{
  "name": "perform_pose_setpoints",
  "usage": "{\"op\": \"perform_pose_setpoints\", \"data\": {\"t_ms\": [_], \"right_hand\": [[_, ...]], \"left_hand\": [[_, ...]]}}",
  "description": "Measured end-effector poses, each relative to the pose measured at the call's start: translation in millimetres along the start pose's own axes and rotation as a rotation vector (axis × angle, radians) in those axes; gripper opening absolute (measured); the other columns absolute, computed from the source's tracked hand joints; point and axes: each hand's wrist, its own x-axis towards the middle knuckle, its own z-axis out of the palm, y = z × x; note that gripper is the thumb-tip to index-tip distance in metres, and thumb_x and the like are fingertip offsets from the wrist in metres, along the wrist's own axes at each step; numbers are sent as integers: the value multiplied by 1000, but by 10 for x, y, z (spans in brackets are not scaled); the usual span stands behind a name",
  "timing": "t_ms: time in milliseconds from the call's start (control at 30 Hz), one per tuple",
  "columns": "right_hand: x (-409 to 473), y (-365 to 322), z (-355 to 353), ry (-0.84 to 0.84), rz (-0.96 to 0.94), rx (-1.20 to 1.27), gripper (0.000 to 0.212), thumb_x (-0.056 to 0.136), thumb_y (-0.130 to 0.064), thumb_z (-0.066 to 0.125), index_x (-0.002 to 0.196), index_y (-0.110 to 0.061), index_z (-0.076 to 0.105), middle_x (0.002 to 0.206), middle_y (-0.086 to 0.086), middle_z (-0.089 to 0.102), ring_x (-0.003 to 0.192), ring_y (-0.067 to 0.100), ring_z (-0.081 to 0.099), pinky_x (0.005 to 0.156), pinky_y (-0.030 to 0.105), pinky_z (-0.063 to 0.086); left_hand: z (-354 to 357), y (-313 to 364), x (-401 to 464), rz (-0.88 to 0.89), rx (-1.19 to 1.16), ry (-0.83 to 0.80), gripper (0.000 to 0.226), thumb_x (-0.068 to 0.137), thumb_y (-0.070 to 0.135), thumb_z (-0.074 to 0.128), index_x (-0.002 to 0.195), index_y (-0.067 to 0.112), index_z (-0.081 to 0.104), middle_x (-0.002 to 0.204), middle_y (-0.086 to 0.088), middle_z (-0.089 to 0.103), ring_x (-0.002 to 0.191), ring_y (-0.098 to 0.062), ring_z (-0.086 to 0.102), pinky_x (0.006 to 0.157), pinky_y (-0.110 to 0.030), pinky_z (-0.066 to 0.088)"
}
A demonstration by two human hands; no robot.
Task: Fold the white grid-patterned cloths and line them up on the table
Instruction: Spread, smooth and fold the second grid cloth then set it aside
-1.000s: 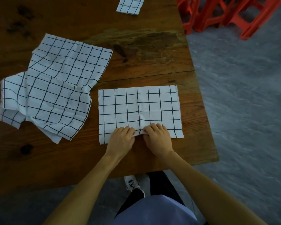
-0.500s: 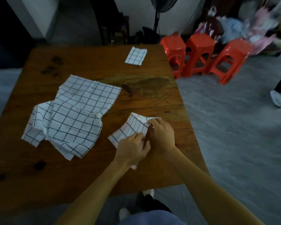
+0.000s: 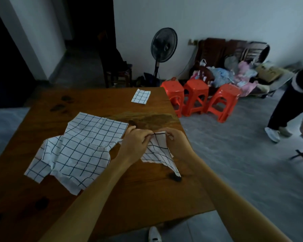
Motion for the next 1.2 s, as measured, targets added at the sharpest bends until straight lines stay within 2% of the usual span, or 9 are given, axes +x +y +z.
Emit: {"op": "perform_pose_setpoints", "data": {"t_ms": [67, 133, 233, 333, 533, 800, 933, 1033, 1200], "right_hand": [[-55, -53, -39, 14, 17, 64, 36, 93, 0, 48, 77, -29, 63, 70, -22, 64, 70, -4, 60, 60, 14, 45], [-83, -75, -61, 78, 79, 173, 25, 94, -18, 51, 85, -34, 68, 83, -11, 70, 77, 7, 64, 65, 25, 50], [-95, -116, -64, 112, 103, 257, 19, 90, -29, 52, 92, -31, 70, 89, -1, 70, 80, 8, 62, 69, 20, 48], [-56, -170, 22, 120, 89, 99, 16, 95, -33, 57, 92, -23, 69, 82, -3, 68, 74, 7, 61, 65, 21, 48], [23, -188, 51, 233, 91, 125, 14, 97, -25, 56, 92, -20, 67, 63, -10, 56, 50, 0, 45, 48, 13, 35], [89, -219, 77, 330, -41, 1, 13, 94, -24, 61, 93, -15, 71, 74, -11, 64, 63, -1, 54, 56, 11, 39], [150, -279, 224, 252, -225, -128, 11, 92, -19, 63, 91, -15, 73, 86, -7, 71, 76, -1, 60, 67, 11, 43], [177, -305, 282, 195, -271, -142, 14, 94, -26, 62, 92, -15, 70, 85, -7, 69, 77, 3, 59, 67, 15, 44], [84, -59, 134, 165, -59, -179, 14, 90, -34, 65, 96, -22, 66, 78, -16, 63, 66, 0, 55, 64, 16, 42]], "left_hand": [[-2, -17, -11, 12, -22, -3, 22, 96, 25, 54, 108, 14, 69, 102, 1, 71, 90, -13, 61, 108, -40, 29], [-11, -55, -11, 19, -35, 3, 21, 95, 24, 56, 106, 14, 70, 100, 1, 72, 81, -9, 57, 101, -45, 38], [-72, -88, -11, 8, -58, 22, 22, 94, 26, 56, 107, 14, 70, 97, 2, 72, 74, -2, 46, 93, -42, 42], [-131, -97, -39, 1, -59, -4, 25, 96, 30, 53, 109, 16, 69, 95, 4, 71, 81, -10, 55, 90, -42, 44], [-288, -81, -180, -46, -117, 11, 20, 95, 22, 55, 105, 11, 69, 89, 3, 69, 75, -6, 56, 66, -11, 37], [-325, -338, -427, -159, -128, -56, 22, 91, 32, 57, 103, 15, 66, 86, 7, 64, 75, -8, 60, 66, -24, 48], [-367, -100, -249, -151, -197, -67, 37, 89, 43, 57, 116, 18, 62, 93, 9, 62, 84, -6, 58, 70, -17, 47], [-337, 20, -84, -144, -224, -18, 19, 92, 27, 60, 103, 14, 68, 81, -1, 69, 69, -16, 61, 64, -36, 52], [-397, -77, -76, -217, -299, 103, 9, 92, 21, 60, 96, 22, 68, 77, 8, 65, 75, -8, 59, 62, -19, 47]]}}
